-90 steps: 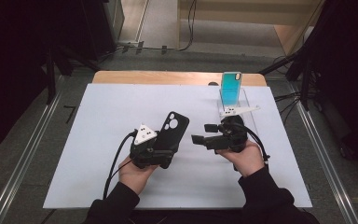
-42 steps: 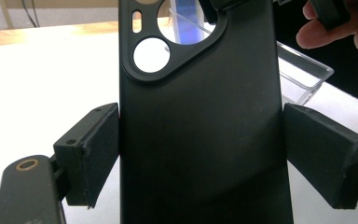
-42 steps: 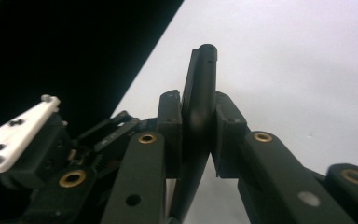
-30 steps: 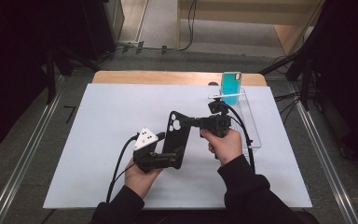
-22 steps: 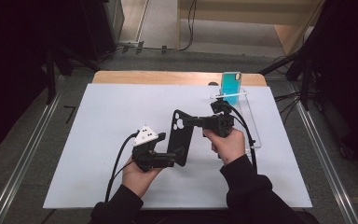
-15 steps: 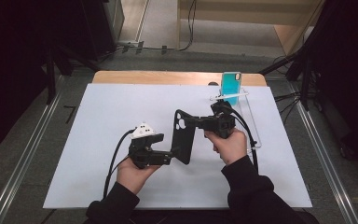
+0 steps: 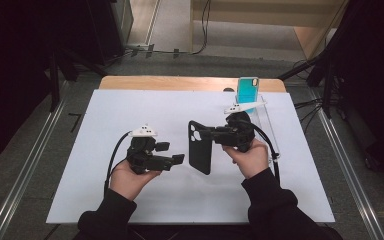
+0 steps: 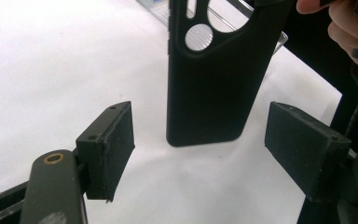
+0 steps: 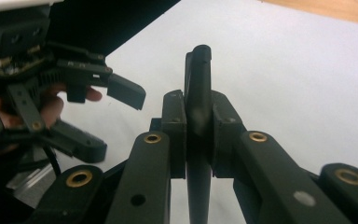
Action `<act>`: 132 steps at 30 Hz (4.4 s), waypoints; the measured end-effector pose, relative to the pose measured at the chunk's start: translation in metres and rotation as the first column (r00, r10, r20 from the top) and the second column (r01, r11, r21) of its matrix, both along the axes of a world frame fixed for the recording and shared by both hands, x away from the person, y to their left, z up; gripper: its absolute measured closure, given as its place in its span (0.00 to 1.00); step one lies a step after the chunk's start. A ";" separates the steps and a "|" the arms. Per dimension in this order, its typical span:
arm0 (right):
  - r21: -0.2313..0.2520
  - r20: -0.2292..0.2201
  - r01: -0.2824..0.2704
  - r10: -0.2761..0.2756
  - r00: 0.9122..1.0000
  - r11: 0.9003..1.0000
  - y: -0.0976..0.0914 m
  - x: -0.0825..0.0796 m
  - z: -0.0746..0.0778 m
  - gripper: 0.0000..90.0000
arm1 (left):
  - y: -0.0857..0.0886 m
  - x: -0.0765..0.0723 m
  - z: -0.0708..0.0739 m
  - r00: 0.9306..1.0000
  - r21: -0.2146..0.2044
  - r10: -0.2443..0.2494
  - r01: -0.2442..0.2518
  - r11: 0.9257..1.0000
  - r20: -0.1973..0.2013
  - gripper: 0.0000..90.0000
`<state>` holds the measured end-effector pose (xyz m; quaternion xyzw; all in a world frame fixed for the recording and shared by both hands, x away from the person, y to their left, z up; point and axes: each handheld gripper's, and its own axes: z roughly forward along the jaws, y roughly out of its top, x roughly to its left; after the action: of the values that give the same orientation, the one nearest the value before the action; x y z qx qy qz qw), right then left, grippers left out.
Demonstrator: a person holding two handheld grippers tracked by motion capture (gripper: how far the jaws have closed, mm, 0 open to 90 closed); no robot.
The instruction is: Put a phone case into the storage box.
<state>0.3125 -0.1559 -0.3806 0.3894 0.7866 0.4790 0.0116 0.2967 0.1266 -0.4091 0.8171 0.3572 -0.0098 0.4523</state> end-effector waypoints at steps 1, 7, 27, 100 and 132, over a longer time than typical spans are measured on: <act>-0.006 0.014 -0.007 0.007 1.000 1.000 -0.001 -0.001 0.000 0.86 | 0.001 0.001 0.000 1.000 0.003 -0.007 0.007 1.000 -0.004 0.29; -0.032 0.089 -0.070 0.072 0.993 0.997 -0.004 -0.004 0.001 0.86 | 0.003 0.004 0.002 0.999 0.016 -0.049 0.049 0.999 0.000 0.32; 0.029 0.073 -0.296 0.293 0.953 0.955 -0.013 -0.004 -0.004 0.86 | 0.004 0.007 0.013 0.980 -0.023 -0.193 0.194 0.981 0.047 0.31; -0.004 0.109 -0.280 0.278 0.954 0.960 -0.001 -0.015 -0.021 0.25 | 0.013 0.011 0.027 0.983 -0.054 -0.170 0.174 0.983 0.070 0.85; -0.026 0.101 0.109 -0.105 0.989 0.994 0.033 -0.043 -0.044 0.00 | 0.020 0.015 0.031 0.996 -0.029 0.087 -0.087 0.996 0.001 0.85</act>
<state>0.2700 -0.1229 -0.4248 0.4064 0.7706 0.4839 0.0826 0.3120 0.1467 -0.3786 0.7941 0.3917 0.0057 0.4647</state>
